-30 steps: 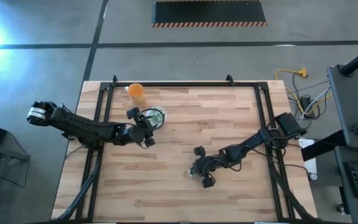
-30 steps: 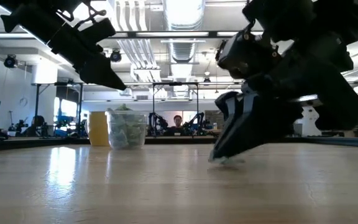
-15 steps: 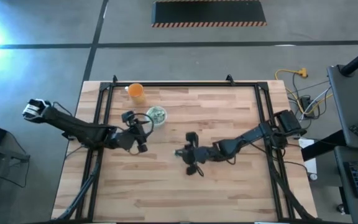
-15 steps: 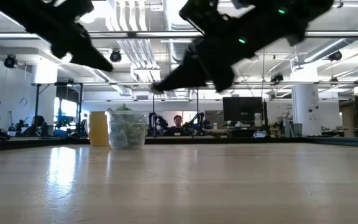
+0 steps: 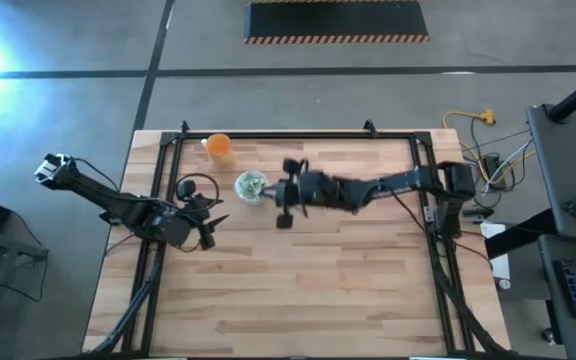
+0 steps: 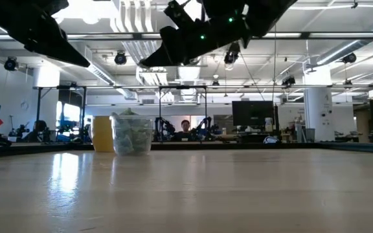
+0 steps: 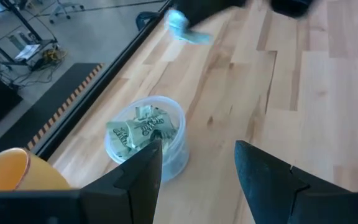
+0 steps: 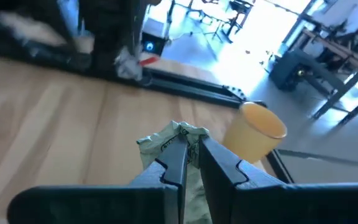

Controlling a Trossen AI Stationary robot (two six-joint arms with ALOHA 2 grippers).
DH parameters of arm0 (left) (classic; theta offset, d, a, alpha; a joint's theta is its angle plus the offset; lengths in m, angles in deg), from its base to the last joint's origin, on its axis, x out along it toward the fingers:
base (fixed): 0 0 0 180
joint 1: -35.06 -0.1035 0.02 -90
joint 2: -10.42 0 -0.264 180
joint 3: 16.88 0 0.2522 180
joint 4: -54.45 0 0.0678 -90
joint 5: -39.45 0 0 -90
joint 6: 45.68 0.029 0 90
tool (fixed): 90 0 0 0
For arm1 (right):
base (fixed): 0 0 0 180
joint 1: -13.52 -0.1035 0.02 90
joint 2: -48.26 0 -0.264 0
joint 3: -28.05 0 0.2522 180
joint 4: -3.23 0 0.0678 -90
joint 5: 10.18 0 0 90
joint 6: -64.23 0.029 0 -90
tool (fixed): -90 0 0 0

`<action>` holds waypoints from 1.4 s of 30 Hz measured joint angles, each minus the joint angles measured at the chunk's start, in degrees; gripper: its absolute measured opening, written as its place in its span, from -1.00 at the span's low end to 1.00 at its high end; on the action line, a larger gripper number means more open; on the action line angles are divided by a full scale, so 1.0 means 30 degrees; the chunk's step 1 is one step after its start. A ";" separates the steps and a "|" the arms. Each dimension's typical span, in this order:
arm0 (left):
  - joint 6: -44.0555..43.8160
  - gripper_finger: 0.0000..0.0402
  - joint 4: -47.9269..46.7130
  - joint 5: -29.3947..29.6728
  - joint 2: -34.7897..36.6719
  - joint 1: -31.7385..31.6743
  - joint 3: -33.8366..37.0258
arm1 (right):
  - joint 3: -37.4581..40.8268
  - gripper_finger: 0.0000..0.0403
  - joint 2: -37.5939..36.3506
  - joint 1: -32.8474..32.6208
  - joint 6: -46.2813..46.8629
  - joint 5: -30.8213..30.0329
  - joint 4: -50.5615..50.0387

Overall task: Pick and place Stevia / Truvia into bins
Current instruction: Put the stevia packet into the transparent container, then return to Home Position

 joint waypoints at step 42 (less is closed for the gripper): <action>0.0153 -0.08 -0.0093 -0.0071 -0.0385 0.0127 0.0007 | -0.6537 -0.21 0.4748 0.4063 0.5325 0.3849 -0.7576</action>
